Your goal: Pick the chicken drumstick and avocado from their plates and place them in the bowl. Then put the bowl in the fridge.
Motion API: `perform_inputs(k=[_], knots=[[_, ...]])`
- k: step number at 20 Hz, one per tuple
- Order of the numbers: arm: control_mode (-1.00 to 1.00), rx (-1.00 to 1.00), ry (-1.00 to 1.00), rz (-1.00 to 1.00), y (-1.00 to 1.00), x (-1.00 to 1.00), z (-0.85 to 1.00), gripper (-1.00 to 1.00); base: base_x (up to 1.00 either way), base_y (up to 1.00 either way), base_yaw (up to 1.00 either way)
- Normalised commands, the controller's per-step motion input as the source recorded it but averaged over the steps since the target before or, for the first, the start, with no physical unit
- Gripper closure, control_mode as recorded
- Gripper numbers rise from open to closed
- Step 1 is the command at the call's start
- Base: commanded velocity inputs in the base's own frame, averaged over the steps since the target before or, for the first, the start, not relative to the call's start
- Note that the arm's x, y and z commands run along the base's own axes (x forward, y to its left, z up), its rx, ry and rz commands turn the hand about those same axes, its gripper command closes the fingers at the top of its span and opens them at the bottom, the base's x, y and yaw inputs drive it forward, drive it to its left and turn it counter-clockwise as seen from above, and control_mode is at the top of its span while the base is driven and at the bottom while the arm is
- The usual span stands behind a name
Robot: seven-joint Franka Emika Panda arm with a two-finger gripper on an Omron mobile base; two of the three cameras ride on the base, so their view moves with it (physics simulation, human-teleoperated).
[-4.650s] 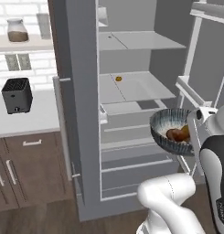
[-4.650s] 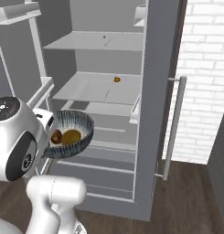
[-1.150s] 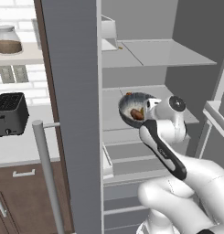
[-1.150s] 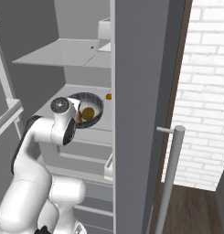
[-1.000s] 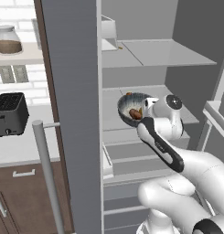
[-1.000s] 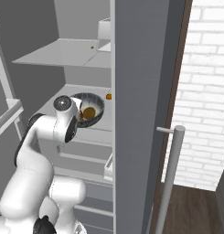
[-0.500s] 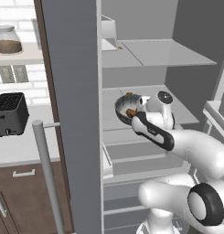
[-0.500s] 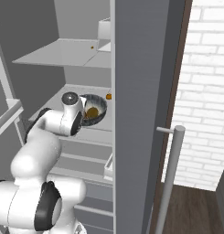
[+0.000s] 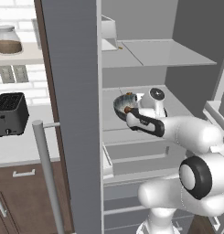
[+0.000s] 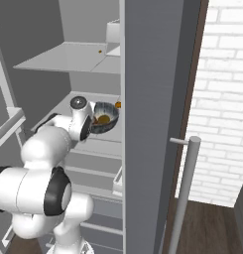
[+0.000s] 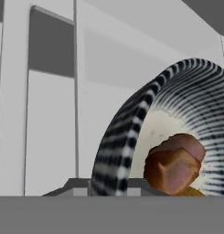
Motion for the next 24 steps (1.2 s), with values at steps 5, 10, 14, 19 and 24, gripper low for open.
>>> perform_inputs(k=[5,10,14,19,24], knots=[[-1.0,0.0,0.0,0.0,0.0,0.25,0.0,1.0,0.0,0.0,0.0],[-1.0,0.0,0.0,0.0,0.0,0.15,-0.04,1.0,0.0,0.0,0.0],[-1.0,0.0,-0.04,0.0,0.0,0.13,-0.01,1.0,0.0,0.0,0.0],[-1.0,0.0,-0.02,0.0,0.0,0.02,0.0,-1.0,0.0,0.0,0.0],[-1.0,0.0,-0.02,0.0,0.0,0.0,0.01,-1.0,0.0,0.0,0.0]])
